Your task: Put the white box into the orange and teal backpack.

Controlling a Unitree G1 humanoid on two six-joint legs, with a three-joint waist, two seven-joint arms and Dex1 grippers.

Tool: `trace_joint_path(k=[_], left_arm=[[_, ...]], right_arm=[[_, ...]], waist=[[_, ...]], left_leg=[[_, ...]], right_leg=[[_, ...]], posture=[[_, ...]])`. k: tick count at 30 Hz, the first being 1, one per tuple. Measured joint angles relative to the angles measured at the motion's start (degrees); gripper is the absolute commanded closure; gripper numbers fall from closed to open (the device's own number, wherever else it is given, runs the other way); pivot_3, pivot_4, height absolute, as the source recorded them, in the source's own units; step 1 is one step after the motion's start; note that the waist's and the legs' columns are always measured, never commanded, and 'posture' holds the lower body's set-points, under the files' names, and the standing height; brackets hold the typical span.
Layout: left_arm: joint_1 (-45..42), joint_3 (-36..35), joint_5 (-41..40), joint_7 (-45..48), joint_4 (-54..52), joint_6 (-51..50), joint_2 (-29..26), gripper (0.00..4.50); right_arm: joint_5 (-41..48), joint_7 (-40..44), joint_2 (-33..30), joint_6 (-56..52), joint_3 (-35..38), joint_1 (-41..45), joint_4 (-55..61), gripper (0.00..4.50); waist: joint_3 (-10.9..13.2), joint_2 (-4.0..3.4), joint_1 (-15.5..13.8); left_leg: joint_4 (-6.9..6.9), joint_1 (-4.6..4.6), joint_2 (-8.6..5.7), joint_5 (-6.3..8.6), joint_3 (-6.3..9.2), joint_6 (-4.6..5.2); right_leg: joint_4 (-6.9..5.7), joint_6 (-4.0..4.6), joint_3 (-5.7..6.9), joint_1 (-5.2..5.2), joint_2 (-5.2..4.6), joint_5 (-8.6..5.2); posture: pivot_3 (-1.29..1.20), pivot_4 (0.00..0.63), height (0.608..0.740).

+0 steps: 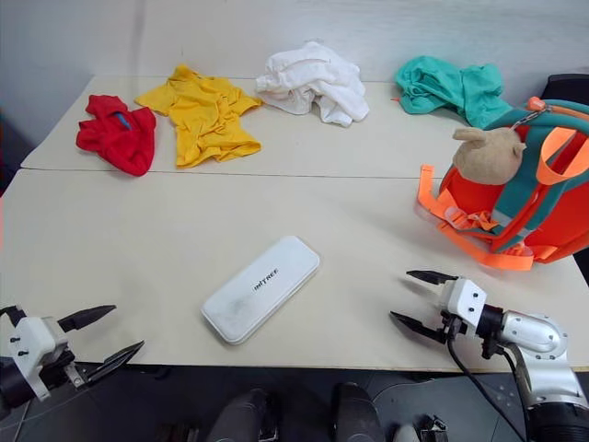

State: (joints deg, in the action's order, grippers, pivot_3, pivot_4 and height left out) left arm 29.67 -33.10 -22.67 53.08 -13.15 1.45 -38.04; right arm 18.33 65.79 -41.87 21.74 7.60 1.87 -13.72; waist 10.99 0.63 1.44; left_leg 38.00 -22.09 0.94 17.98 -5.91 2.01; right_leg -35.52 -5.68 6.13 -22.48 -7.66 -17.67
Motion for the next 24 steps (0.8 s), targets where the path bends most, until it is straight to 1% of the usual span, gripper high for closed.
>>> trace_joint_path(k=[3,7,8,9,11,13,14,16,20,22,24], left_arm=[[0.0,0.0,-0.5,-0.4,-0.3,-0.8,0.0,0.0],[0.4,-0.1,-4.8,-1.7,-3.9,-8.7,-0.3,0.0],[1.1,0.0,-6.5,-1.5,-5.6,-11.4,-0.8,0.0],[2.3,0.1,-7.8,-1.2,-7.7,-13.9,-1.3,0.39],[3.7,0.9,-8.7,-0.9,-10.9,-16.5,-1.3,0.85],[4.7,2.7,-8.6,-1.9,-14.0,-17.3,0.2,1.52],[4.8,4.5,-8.3,-2.8,-15.7,-17.6,1.3,1.8],[4.1,10.0,-6.0,-5.5,-18.8,-17.6,3.8,2.49],[0.3,16.6,-2.0,-10.3,-19.9,-17.7,6.9,3.76],[-2.1,20.2,0.6,-12.6,-19.8,-18.3,7.3,4.39],[-3.7,22.1,2.2,-14.0,-19.7,-19.2,7.5,4.39]], right_arm=[[1.0,0.0,0.2,-2.3,-0.3,1.0,0.5,0.04],[3.5,-0.6,1.8,-10.1,-2.1,4.4,5.6,0.04],[3.7,-1.3,2.2,-12.4,-2.9,5.7,6.8,0.4],[3.6,-2.3,2.9,-14.7,-3.6,7.5,7.7,0.61],[2.9,-4.1,4.1,-18.0,-5.4,10.3,8.9,1.23],[-0.3,-6.5,6.0,-19.6,-8.1,14.3,8.4,1.97],[-1.9,-8.0,7.7,-19.9,-9.4,16.4,7.6,2.27],[-5.5,-11.5,11.7,-21.0,-12.4,21.0,5.2,3.05],[-9.1,-14.0,16.2,-20.1,-15.8,24.3,1.4,4.46],[-10.5,-15.4,18.8,-18.4,-16.5,25.2,-2.0,4.5],[-11.5,-16.1,20.6,-17.0,-17.3,26.1,-5.0,4.5]], waist=[[0.0,0.0,0.0],[0.0,0.0,0.2],[0.0,0.0,0.2],[0.0,0.0,0.3],[0.0,-0.06,0.2],[0.0,-0.06,0.2],[0.0,-0.06,0.2],[0.0,-0.06,0.2],[0.0,-0.06,-0.3],[0.0,-0.06,-0.1],[0.0,-0.05,0.2]], left_leg=[[0.0,0.0,0.0,0.0,0.01,0.0],[0.0,0.0,0.03,-0.01,0.04,-0.02],[0.0,0.0,0.04,0.0,0.04,-0.03],[0.0,0.0,0.05,0.0,0.04,-0.05],[0.0,-0.01,0.03,0.02,0.04,-0.07],[0.0,-0.02,0.02,0.01,0.03,-0.07],[0.03,-0.02,0.01,0.01,0.02,-0.07],[0.04,-0.02,0.01,0.0,0.02,-0.08],[0.05,-0.11,-0.03,-0.04,0.1,-0.08],[0.08,-0.11,-0.05,-0.07,0.06,-0.03],[0.08,-0.1,-0.05,-0.08,0.03,-0.02]], right_leg=[[-0.01,0.0,0.0,0.0,-0.01,0.0],[-0.03,0.01,-0.01,-0.01,0.0,-0.01],[-0.04,0.03,-0.01,-0.02,0.0,-0.01],[-0.03,0.04,-0.01,-0.03,0.0,-0.02],[-0.02,0.05,-0.01,-0.05,0.0,-0.03],[-0.01,0.06,0.0,-0.04,0.0,-0.03],[-0.04,0.06,-0.01,-0.04,0.0,-0.03],[-0.06,0.06,-0.01,-0.05,0.01,-0.03],[-0.11,0.07,0.11,-0.06,0.03,-0.04],[-0.12,0.06,0.1,-0.04,0.03,-0.03],[-0.17,0.05,0.08,-0.05,0.04,-0.03]], posture=[[0.0,0.15,0.74],[0.0,0.15,0.74],[0.0,0.15,0.74],[0.0,0.15,0.74],[0.0,0.15,0.74],[0.0,0.15,0.74],[0.0,0.15,0.74],[0.0,0.15,0.74],[0.0,0.15,0.74],[0.0,0.15,0.74],[0.0,0.15,0.74]])
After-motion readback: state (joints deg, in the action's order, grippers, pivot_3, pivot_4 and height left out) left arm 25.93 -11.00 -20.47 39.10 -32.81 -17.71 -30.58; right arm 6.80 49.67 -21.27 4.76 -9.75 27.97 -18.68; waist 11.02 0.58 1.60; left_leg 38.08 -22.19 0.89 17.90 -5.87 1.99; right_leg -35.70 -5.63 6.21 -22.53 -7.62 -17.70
